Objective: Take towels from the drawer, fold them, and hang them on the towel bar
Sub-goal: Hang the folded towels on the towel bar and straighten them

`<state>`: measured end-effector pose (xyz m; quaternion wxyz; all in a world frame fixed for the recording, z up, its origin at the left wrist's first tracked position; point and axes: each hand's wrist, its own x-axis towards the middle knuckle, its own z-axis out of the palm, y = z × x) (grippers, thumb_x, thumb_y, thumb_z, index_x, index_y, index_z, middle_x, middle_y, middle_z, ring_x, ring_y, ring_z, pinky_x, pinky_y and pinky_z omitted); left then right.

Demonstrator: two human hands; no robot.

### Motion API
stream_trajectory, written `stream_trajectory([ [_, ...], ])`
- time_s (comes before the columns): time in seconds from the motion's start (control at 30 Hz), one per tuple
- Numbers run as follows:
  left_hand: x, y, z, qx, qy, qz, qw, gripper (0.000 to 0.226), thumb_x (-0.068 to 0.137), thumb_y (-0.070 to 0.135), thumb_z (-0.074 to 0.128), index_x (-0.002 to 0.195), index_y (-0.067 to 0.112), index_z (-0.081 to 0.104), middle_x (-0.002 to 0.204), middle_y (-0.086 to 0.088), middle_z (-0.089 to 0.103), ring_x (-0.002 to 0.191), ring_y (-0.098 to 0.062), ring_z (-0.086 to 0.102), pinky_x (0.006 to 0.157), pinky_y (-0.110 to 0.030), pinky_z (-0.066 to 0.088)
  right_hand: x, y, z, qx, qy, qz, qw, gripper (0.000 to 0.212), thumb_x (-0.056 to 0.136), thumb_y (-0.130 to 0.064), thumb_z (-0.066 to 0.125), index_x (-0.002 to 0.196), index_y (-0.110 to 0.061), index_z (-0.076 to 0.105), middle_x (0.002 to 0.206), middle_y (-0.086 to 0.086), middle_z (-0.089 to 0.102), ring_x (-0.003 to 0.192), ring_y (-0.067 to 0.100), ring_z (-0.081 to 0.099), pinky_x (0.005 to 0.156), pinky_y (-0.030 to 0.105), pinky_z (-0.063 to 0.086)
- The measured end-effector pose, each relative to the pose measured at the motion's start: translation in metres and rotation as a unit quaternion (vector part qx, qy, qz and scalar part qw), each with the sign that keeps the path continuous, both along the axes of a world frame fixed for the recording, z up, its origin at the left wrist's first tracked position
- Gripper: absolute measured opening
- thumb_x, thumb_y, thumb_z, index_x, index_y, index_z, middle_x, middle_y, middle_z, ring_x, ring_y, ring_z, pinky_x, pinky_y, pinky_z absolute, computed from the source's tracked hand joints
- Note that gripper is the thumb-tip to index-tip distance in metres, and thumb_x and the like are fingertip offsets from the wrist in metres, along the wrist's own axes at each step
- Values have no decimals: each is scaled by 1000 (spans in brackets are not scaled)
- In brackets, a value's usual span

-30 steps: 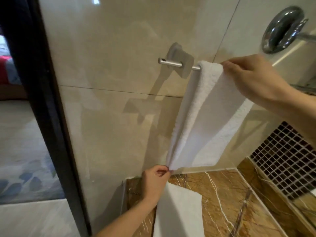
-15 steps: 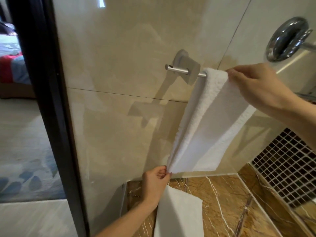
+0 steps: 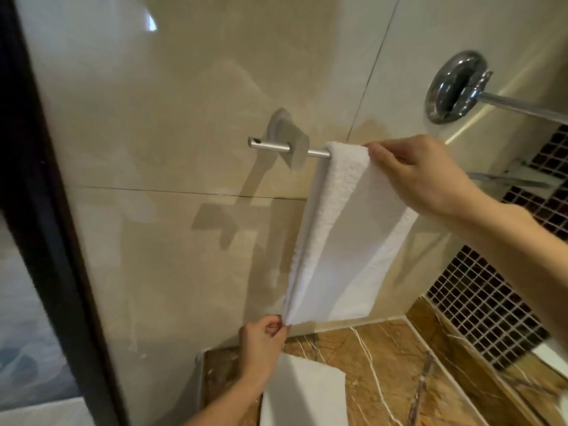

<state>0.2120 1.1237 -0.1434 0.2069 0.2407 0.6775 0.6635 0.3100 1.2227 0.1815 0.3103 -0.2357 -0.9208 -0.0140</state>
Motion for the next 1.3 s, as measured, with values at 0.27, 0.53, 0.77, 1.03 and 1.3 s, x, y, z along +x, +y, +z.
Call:
stream_trajectory([
  [0.27,6,22,-4,5,20,-13,1000,33,69,-1,79,63,30,69,57,16,69,54,1,64,57,-11,49,16,18,-2,-12,5,-6,1000,45,100,-30,40,101,10,62,87,32,63,84,45,57,79,52,45],
  [0.53,20,47,-6,7,11,-37,999,29,70,1,79,64,28,71,60,11,71,56,-4,67,59,-16,51,31,40,-4,-7,18,-20,1000,43,100,-28,40,103,9,62,88,31,63,85,44,56,78,49,44],
  [0.77,37,73,-6,21,4,-59,998,36,69,-3,79,57,29,69,57,9,70,51,0,63,54,-11,48,51,61,-6,-1,30,-31,999,40,101,-27,41,102,5,65,87,26,65,85,38,59,80,47,43],
  [1.03,51,104,-10,1,-4,-83,997,28,68,4,82,58,27,71,58,7,70,53,-4,63,56,-13,49,72,87,-6,-8,26,-25,999,43,101,-28,40,100,7,64,80,23,64,80,37,59,80,45,45],
  [1.3,68,136,-8,-14,10,-112,994,21,67,7,83,63,26,74,59,10,71,56,-2,65,59,-14,50,98,117,-7,-10,33,-28,999,40,100,-24,40,102,9,61,89,28,64,86,41,59,79,47,45],
])
